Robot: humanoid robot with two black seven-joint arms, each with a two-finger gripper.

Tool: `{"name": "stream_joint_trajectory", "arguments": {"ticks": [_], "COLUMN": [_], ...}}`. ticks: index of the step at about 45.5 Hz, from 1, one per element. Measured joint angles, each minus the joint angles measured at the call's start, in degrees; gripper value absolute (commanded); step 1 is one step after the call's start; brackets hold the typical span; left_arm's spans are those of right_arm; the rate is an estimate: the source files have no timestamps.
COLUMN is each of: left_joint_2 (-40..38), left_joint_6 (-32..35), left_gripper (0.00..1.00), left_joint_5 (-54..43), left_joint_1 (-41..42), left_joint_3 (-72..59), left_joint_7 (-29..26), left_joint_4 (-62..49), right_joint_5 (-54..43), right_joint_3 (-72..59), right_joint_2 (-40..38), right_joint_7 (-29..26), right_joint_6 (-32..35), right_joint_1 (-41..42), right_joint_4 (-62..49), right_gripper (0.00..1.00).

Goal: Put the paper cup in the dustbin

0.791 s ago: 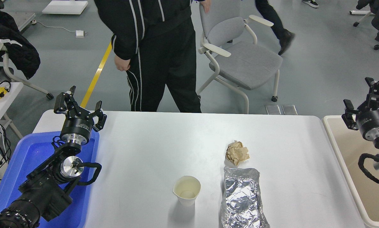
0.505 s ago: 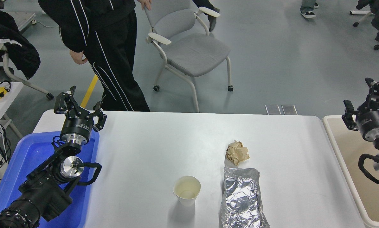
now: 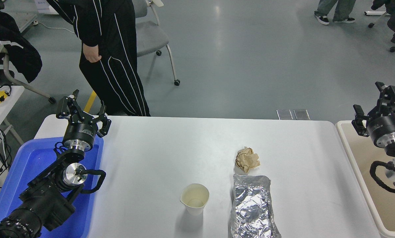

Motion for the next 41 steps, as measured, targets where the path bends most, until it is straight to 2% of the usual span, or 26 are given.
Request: {"name": "stream_joint_trajectory", "arguments": {"ticks": [27, 35, 41], "left_joint_2": [0.0, 0.0, 0.0], "left_joint_6": [0.0, 0.0, 0.0], "left_gripper": [1.0, 1.0, 1.0], "left_joint_5": [0.0, 0.0, 0.0], "left_joint_1": [0.0, 0.0, 0.0], "left_joint_3": [0.0, 0.0, 0.0], "left_joint_7": [0.0, 0.0, 0.0], "left_joint_4": [0.0, 0.0, 0.0], "right_joint_5": [5.1, 1.9, 0.2], "right_joint_3": [-1.2, -11.9, -25.8], "right_joint_2": [0.3, -1.6, -4.1], "right_joint_7": [-0.2, -0.2, -0.2], "right_joint_6": [2.0, 2.0, 2.1], "right_joint_1": [0.4, 5.9, 14.3], "right_joint_4": [0.1, 0.1, 0.2], "right_gripper": [0.99, 0.99, 0.99]}}
